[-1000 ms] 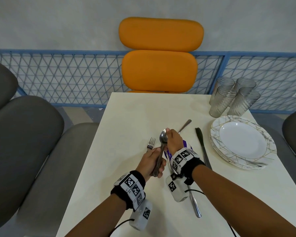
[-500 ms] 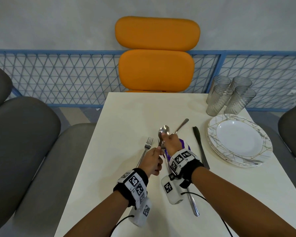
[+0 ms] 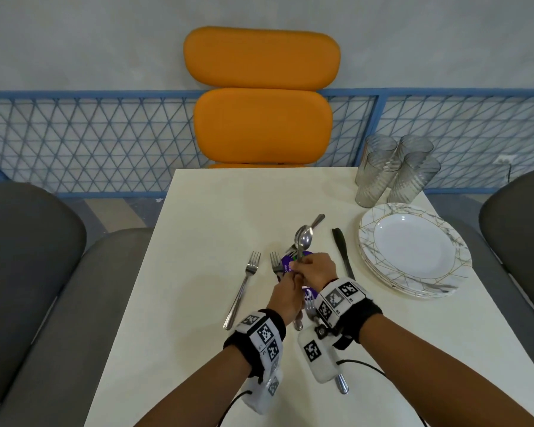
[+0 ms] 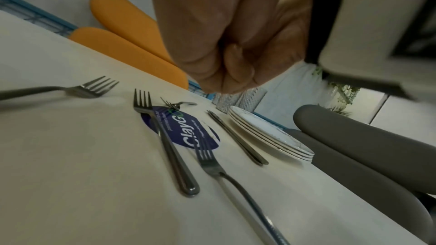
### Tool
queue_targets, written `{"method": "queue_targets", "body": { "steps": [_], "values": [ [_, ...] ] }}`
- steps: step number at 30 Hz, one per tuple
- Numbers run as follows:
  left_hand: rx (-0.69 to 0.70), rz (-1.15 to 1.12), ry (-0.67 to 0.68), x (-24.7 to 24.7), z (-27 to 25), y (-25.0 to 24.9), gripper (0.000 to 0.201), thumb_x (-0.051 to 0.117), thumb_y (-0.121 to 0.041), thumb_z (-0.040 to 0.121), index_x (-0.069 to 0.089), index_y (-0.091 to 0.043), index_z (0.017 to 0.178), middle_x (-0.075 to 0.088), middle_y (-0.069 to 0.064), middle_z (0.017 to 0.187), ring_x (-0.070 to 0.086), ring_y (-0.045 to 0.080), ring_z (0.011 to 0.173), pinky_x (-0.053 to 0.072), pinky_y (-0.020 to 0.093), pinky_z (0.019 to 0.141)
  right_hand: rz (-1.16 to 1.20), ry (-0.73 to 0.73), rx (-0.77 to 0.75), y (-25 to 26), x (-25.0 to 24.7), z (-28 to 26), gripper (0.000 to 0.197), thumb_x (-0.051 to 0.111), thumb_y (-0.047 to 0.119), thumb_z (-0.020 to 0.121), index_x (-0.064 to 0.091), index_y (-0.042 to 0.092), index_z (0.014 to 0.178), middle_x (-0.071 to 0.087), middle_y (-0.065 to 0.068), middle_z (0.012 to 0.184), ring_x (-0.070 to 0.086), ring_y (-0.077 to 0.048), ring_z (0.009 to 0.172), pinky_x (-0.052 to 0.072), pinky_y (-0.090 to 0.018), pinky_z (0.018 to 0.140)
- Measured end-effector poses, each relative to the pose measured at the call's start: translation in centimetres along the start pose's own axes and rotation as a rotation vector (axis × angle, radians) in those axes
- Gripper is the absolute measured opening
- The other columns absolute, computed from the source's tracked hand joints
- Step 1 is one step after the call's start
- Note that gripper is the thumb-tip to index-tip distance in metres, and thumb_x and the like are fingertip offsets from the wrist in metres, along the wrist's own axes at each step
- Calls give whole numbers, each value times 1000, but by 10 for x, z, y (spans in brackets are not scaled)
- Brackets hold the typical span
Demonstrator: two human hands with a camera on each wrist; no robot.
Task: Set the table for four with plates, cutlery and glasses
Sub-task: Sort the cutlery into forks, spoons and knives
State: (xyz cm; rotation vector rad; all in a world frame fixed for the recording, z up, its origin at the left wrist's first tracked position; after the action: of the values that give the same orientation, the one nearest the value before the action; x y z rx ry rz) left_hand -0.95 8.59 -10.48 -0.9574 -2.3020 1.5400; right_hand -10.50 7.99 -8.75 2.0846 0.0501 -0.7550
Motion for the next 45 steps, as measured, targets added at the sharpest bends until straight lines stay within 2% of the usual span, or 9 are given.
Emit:
{"method": "queue_targets", "body": {
  "steps": [5,9,11,16,20,26,33,42,45],
  "values": [
    [-6,-16,60,11,6,-1,28,30,-28,100,43,-19,77,46,1,59,44,13,43,39,23,41,24,-13,77,-16,-8,16,21,70,17,77,71,-4,76,62,-10,67,58,-21,68,54,-37,78],
    [-77,-22,48,0,11,9,36,32,-28,100,54,-12,77,61,9,70,61,20,59,56,31,66,22,13,186,-30,-19,31,12,66,20,81,66,8,78,63,-10,82,59,-21,73,53,-30,75],
    [-111,-120,22,-12,11,16,31,36,-24,100,56,-8,82,60,9,67,61,15,50,56,25,54,-12,-16,238,-37,-26,38,23,58,28,88,64,7,93,63,-10,92,60,-20,86,48,-25,79],
    [-139,-239,-72,-48,10,35,29,39,-23,99,58,-4,88,61,11,67,61,19,56,55,26,59,-203,-119,264,-54,-27,52,22,67,17,83,57,3,69,63,-10,80,59,-21,69,51,-28,65],
    [-155,-292,-119,-68,6,45,28,41,-20,98,58,-2,88,60,12,67,62,16,49,56,25,55,-306,-132,185,-51,-21,54,18,63,12,85,61,-2,97,65,-14,93,65,-28,87,50,-30,71],
    [-151,-319,-138,-78,1,53,28,41,-20,99,58,2,94,60,13,68,62,14,48,56,24,54,-406,-193,128,-55,-22,55,12,58,11,88,55,4,79,44,0,60,45,-11,53,35,-20,45],
    [-157,-322,-137,-78,-3,55,28,41,-20,99,59,1,94,60,12,69,63,18,53,57,25,56,-365,-211,129,-56,-15,56,17,53,10,89,56,-3,101,63,-19,102,64,-32,92,49,-32,70],
    [-138,-279,-136,-80,-7,54,21,42,-10,97,60,-1,91,59,11,67,62,16,52,56,22,53,-275,-249,145,-59,-14,55,12,53,6,88,49,4,78,64,-21,104,59,-27,76,46,-29,64],
    [-94,-155,-133,-81,-7,55,20,45,1,91,63,-5,87,59,7,68,61,12,52,55,22,55,-313,-244,133,-56,-15,49,26,58,11,87,51,-2,108,58,-21,117,59,-31,97,52,-37,81]
  ]
}}
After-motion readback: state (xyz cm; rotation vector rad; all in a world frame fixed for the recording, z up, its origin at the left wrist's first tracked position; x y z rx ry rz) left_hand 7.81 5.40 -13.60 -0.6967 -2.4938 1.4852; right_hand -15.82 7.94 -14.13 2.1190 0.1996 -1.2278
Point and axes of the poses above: each hand's wrist, its own z-axis towards the middle knuckle, its own x-axis out of the palm, y = z × x, the point moved 6 cm from there along z, towards the middle knuckle
